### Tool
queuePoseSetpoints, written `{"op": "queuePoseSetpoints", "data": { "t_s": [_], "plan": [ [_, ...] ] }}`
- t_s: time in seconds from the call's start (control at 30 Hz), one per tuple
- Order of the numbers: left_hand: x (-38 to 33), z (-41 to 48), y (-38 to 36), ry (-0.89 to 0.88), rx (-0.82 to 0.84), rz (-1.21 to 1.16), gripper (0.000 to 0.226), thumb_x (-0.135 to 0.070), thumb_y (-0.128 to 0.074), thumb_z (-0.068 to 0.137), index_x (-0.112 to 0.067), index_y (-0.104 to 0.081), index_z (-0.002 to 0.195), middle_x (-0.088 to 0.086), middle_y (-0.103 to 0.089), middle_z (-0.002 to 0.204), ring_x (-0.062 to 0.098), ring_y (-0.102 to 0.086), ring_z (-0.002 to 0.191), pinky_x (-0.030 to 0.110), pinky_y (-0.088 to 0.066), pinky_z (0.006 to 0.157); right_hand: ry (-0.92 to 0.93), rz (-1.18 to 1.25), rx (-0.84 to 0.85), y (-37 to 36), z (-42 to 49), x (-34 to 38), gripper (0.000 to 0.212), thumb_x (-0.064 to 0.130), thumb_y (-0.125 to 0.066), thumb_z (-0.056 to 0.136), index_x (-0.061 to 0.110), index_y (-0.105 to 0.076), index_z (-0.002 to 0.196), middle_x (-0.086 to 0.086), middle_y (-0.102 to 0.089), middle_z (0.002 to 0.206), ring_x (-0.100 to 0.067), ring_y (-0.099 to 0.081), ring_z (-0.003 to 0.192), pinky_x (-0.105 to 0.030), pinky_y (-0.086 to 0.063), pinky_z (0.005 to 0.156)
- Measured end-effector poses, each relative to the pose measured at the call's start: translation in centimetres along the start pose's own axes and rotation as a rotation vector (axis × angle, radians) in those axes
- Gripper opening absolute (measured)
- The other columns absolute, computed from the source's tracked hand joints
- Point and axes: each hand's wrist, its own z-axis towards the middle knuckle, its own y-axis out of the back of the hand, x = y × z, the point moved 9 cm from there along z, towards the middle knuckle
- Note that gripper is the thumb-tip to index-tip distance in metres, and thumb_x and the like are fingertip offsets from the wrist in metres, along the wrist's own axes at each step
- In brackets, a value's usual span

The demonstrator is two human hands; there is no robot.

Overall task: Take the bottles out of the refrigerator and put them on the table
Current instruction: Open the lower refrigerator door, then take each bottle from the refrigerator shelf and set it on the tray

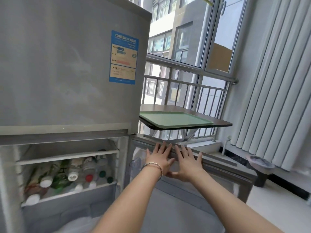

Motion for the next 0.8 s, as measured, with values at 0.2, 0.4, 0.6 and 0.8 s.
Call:
{"op": "queuePoseSetpoints", "data": {
  "t_s": [0.2, 0.4, 0.6, 0.8],
  "plan": [
    [1.3, -1.0, 2.0, -0.064, -0.010, 0.061, 0.062, -0.047, -0.025, 0.100, -0.032, 0.001, 0.155, -0.003, 0.000, 0.165, 0.020, 0.002, 0.152, 0.056, -0.004, 0.120, 0.014, 0.053, 0.014, 1.3, 0.2, 1.5, 0.120, 0.084, -0.051, 0.070, 0.027, 0.010, 0.157, -0.009, 0.013, 0.166, -0.029, 0.012, 0.153, -0.067, 0.002, 0.117],
    [10.6, -4.4, 3.9, 0.062, 0.032, 0.112, 0.062, -0.045, -0.024, 0.100, -0.033, 0.002, 0.155, -0.004, 0.004, 0.165, 0.019, 0.005, 0.152, 0.054, -0.006, 0.120, 0.267, 0.081, -0.143, 3.5, 0.8, 13.0, 0.102, 0.066, -0.054, 0.084, 0.027, 0.004, 0.157, -0.012, 0.008, 0.166, -0.029, 0.012, 0.153, -0.055, 0.007, 0.121],
    [21.9, -8.2, 3.4, 0.251, 0.105, 0.176, 0.075, -0.035, -0.046, 0.094, -0.019, -0.006, 0.156, 0.002, -0.004, 0.164, 0.024, -0.005, 0.152, 0.053, -0.018, 0.119, 0.523, 0.273, -0.137, 1.3, 0.7, 25.9, 0.084, 0.031, -0.065, 0.085, 0.022, -0.020, 0.155, -0.015, -0.017, 0.163, -0.033, -0.016, 0.151, -0.042, -0.015, 0.122],
    [29.7, -9.6, -0.6, 0.409, 0.107, 0.056, 0.066, -0.042, -0.035, 0.098, -0.024, -0.009, 0.155, 0.002, -0.004, 0.164, 0.023, -0.004, 0.152, 0.049, -0.015, 0.118, 0.386, 0.531, 0.195, -7.1, 4.1, 31.6, 0.072, 0.033, -0.056, 0.091, 0.020, -0.022, 0.153, -0.015, -0.026, 0.157, -0.036, -0.030, 0.142, -0.042, -0.032, 0.115]
  ]
}}
